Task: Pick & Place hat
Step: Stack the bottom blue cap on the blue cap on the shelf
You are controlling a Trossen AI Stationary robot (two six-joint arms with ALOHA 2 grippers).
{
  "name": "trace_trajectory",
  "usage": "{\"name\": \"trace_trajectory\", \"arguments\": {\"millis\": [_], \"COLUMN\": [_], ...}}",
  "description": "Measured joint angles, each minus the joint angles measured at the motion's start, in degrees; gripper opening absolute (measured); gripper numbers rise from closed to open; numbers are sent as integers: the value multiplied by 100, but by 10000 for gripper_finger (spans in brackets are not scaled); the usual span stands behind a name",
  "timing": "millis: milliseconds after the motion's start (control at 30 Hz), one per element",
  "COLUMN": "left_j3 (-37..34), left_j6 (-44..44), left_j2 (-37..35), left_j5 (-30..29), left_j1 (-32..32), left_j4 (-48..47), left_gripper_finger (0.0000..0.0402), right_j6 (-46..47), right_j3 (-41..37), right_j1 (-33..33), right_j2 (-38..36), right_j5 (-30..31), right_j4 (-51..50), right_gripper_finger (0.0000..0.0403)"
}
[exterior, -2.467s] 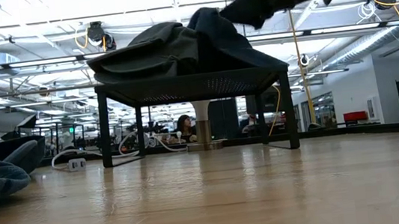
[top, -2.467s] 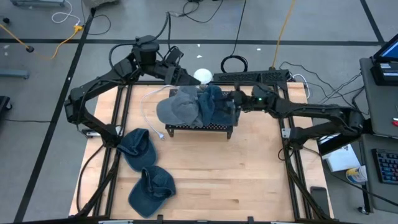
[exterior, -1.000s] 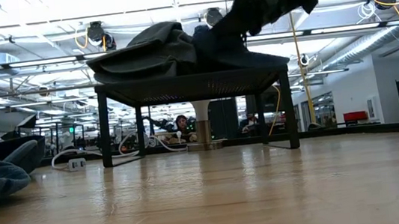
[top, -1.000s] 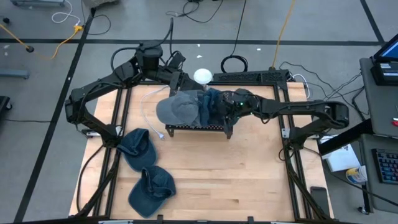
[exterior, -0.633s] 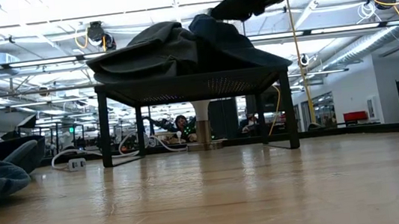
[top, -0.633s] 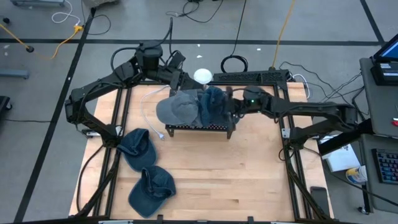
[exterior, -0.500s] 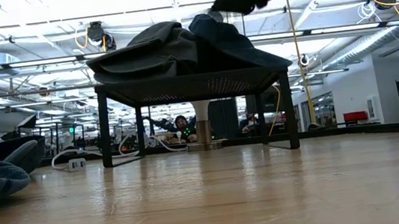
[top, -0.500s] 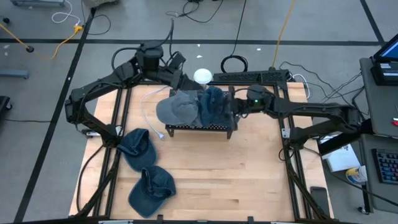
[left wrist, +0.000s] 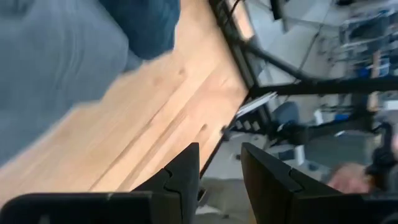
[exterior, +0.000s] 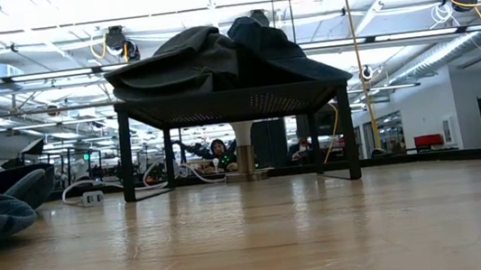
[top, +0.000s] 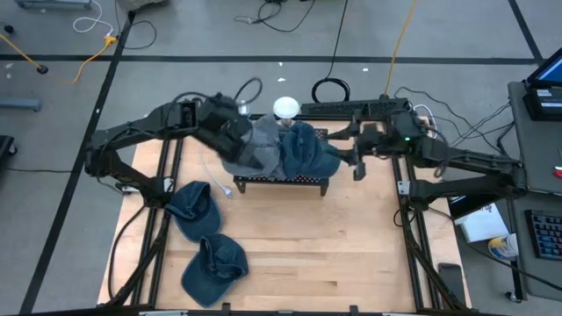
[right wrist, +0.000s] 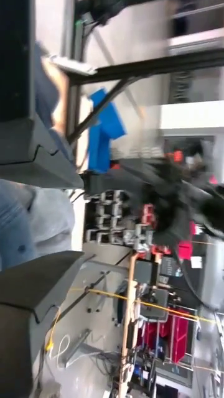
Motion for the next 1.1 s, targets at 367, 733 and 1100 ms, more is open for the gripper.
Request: {"name": "trace_trajectory", "arguments": {"millis": [367,733,1100], "left_j3": [9,7,-2], "left_j6": [-1106,-2751,-4072], "left_j2": [-121,-127,-60], "left_j5": [-964,-1601,-2193], "left_j1": [-2060,-4201,-5666], "left_j4": [-1884,-3388,-3491], "left_gripper_finger": [120,120,126], "right_j6": [857,679,1109], "right_j3": [0,0,0], "right_j1": [601,1299,1323], "right_j2": [-528,-505,-509], "right_j5": [-4,0,5], "right_j4": [-105,-97,-92], "right_gripper_finger": [169,169,169]}}
